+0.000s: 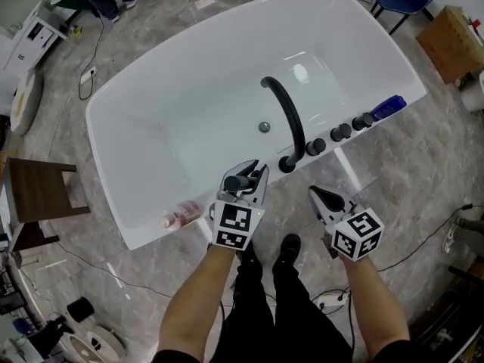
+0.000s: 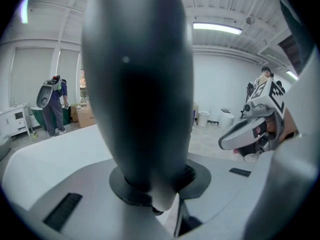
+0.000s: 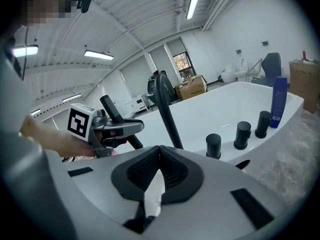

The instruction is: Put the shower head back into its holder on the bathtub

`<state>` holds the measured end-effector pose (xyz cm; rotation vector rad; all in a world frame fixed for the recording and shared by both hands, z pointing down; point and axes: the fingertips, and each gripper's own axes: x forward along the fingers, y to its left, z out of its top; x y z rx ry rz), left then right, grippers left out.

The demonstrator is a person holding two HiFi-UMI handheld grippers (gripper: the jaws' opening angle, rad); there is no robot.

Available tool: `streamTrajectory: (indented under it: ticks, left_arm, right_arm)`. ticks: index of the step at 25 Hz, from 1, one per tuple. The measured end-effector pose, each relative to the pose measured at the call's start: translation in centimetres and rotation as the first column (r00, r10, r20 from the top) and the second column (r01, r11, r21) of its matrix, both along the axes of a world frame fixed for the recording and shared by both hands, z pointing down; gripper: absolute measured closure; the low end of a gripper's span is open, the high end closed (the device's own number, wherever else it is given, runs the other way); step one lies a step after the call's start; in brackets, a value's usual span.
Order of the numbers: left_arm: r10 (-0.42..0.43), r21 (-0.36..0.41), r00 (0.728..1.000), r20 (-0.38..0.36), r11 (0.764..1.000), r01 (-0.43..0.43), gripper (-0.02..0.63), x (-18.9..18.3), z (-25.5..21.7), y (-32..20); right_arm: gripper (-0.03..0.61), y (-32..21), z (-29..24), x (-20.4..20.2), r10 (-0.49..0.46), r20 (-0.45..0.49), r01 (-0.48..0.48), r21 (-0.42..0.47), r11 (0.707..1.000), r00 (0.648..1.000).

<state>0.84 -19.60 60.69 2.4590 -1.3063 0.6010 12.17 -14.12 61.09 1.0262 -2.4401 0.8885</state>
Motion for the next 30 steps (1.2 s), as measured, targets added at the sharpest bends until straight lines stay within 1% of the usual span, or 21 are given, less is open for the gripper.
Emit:
streamTrajectory:
  ticks: [3,8,15,17,20,26,28,30]
  left_arm:
    - [-0.01,-0.013,1.0,0.013,1.0,0.01,0.534,-0.1,1.5,-0.4]
    - [0.003,-0.039,1.0,0.0,0.999,-0.003,0.531,0.5,3.4,-1.0]
    - [-0.001,-0.088,0.999,0.041,0.996,0.004,0.528,0.1,6.6,-0.7]
    - [0.015,-0.098,0.999,0.048,0.995,-0.011,0.528,0.3,7.1,-0.4]
    - [0.063,-0.119,0.996,0.067,0.991,-0.055,0.518,1.0,8.1,-0.1]
    - [0.133,-0.169,0.985,0.107,0.979,-0.113,0.461,2.0,9.3,0.6]
    - [0.159,-0.188,0.981,0.115,0.973,-0.136,0.407,2.4,9.0,0.9]
    - [0.168,-0.205,0.979,0.119,0.969,-0.141,0.345,2.4,8.5,1.3]
  right_arm:
    - [0.563,0.3,0.6,0.2,0.003,0.006,-0.003,-0.009,1.0,1.0]
    - [0.561,0.8,1.4,1.1,0.019,0.005,-0.019,-0.03,0.999,1.0]
    - [0.562,1.1,1.4,2.2,0.036,0.004,-0.036,-0.037,0.999,0.999]
    - [0.563,1.3,1.5,2.5,0.04,0.002,-0.04,-0.039,0.998,0.999]
    - [0.563,1.5,1.8,2.8,0.045,0.0,-0.045,-0.047,0.998,0.999]
    - [0.561,2.0,1.8,3.3,0.05,0.0,-0.05,-0.058,0.997,0.999]
    - [0.561,2.0,1.5,3.5,0.052,0.001,-0.052,-0.061,0.997,0.999]
    - [0.561,2.1,0.9,3.4,0.053,0.005,-0.052,-0.061,0.997,0.999]
